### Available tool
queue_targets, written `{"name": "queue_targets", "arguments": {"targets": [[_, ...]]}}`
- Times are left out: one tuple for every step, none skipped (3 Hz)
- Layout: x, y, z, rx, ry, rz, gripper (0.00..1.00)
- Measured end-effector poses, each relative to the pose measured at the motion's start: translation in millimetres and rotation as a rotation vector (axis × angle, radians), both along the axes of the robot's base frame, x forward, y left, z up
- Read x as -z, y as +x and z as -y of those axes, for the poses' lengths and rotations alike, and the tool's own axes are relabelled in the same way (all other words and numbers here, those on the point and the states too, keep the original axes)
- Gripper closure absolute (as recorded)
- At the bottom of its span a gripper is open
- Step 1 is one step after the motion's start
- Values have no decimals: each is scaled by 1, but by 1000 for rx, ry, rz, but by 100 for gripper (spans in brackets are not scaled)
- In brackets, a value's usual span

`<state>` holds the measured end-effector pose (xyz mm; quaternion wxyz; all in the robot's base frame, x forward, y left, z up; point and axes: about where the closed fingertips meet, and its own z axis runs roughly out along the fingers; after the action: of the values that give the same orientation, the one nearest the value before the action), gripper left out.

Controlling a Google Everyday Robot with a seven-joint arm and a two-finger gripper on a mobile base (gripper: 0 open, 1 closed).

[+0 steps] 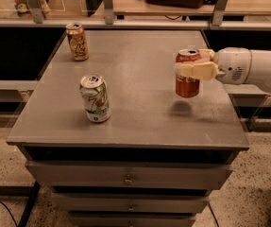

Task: Place coke can upright

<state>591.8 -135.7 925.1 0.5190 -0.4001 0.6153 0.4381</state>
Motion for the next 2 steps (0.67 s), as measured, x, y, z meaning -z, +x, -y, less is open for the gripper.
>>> {"name": "queue_targets", "arguments": {"targets": [[4,-6,7,-29,19,90,59],[9,-12,12,-48,-3,168,36]]}}
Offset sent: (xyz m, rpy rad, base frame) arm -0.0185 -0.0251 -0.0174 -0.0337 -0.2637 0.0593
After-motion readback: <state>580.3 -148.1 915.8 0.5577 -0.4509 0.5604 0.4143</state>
